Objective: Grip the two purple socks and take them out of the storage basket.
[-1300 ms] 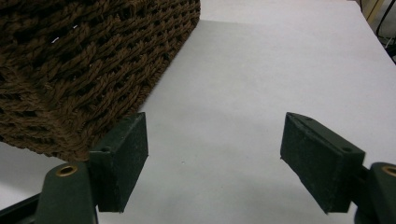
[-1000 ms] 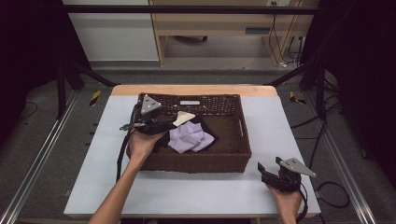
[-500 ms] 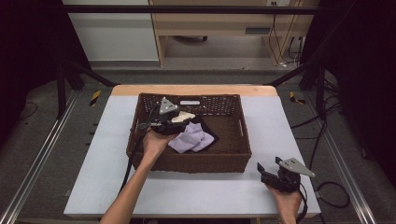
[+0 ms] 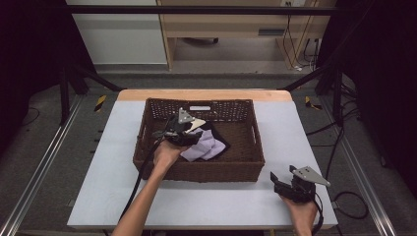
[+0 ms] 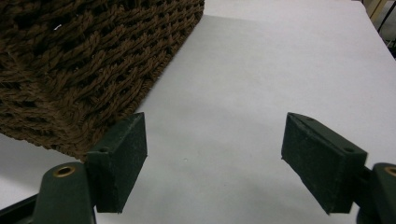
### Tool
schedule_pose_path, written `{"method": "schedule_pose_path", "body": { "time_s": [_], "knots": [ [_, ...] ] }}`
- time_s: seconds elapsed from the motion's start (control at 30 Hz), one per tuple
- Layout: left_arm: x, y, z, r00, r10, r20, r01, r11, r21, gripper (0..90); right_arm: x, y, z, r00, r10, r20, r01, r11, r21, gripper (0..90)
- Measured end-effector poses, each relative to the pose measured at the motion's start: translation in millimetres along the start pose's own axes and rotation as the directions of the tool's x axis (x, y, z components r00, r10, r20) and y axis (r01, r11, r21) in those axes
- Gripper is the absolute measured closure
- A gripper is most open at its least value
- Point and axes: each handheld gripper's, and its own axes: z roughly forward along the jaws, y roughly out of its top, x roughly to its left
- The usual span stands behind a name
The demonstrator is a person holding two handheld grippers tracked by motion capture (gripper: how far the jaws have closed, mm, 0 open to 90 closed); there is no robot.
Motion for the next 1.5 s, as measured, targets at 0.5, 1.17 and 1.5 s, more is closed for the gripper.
{"method": "schedule_pose_path", "body": {
  "time_s": [0.5, 1.17, 1.5],
  "knots": [
    [-9.7, -3.1, 21.3, 0.9976, 0.069, 0.01, -0.07, 0.9798, 0.187, 44.6, 0.3, 0.2, 0.3, 1.0, 0.002, 0.003, -0.002, 1.0, 0.006, 20.3],
    [-8.4, -3.4, 32.1, 0.9977, 0.063, 0.024, -0.067, 0.9376, 0.341, 85.4, 1.2, 0.0, 0.0, 0.9999, -0.011, 0.004, 0.011, 1.0, 0.002, 19.7],
    [-5.1, 0.1, 14.0, 0.9994, 0.034, 0.007, -0.035, 0.9783, 0.204, 86.3, 1.2, -0.2, -0.6, 0.9999, -0.01, 0.005, 0.01, 1.0, -0.003, 19.6]
  ]
}}
